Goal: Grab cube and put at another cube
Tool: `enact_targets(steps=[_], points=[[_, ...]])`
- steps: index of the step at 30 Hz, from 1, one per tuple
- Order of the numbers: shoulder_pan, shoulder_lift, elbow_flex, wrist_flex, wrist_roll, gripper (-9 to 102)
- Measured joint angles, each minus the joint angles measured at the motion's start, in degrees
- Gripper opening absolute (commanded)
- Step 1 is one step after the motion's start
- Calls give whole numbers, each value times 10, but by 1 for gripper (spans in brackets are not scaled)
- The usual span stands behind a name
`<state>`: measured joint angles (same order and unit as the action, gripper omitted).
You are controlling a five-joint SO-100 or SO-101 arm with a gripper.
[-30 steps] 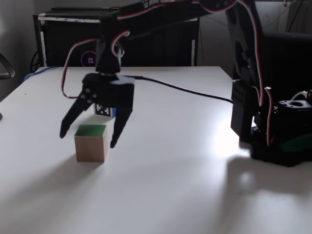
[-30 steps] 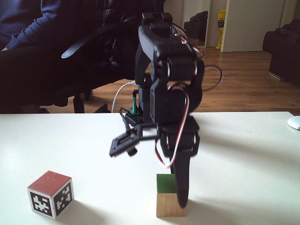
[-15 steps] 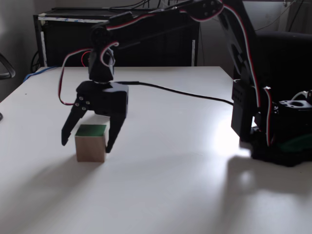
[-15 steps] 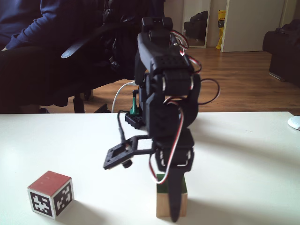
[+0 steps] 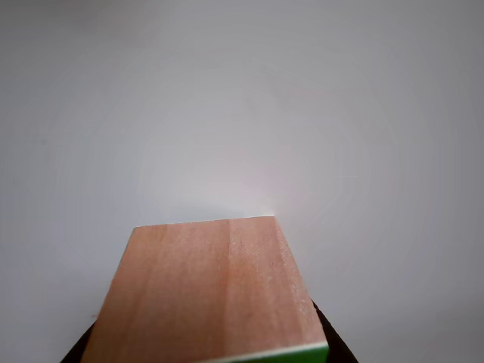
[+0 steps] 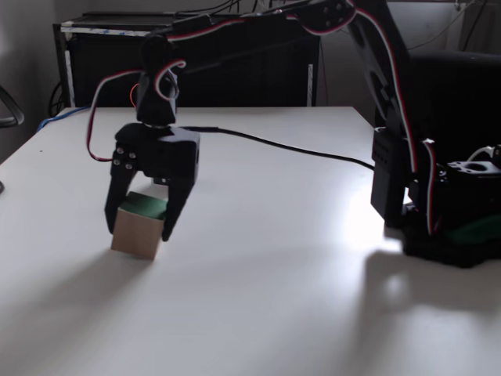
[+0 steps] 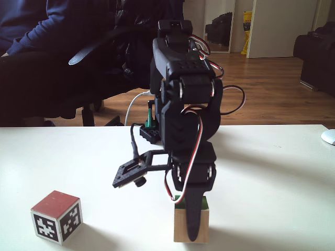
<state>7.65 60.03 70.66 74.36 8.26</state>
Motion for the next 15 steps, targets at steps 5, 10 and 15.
enact_targets(steps=[5,10,15], points=[[1,18,13,-4,5,14],[11,75,47,4,9,14],[12,141,73,4,11,15]])
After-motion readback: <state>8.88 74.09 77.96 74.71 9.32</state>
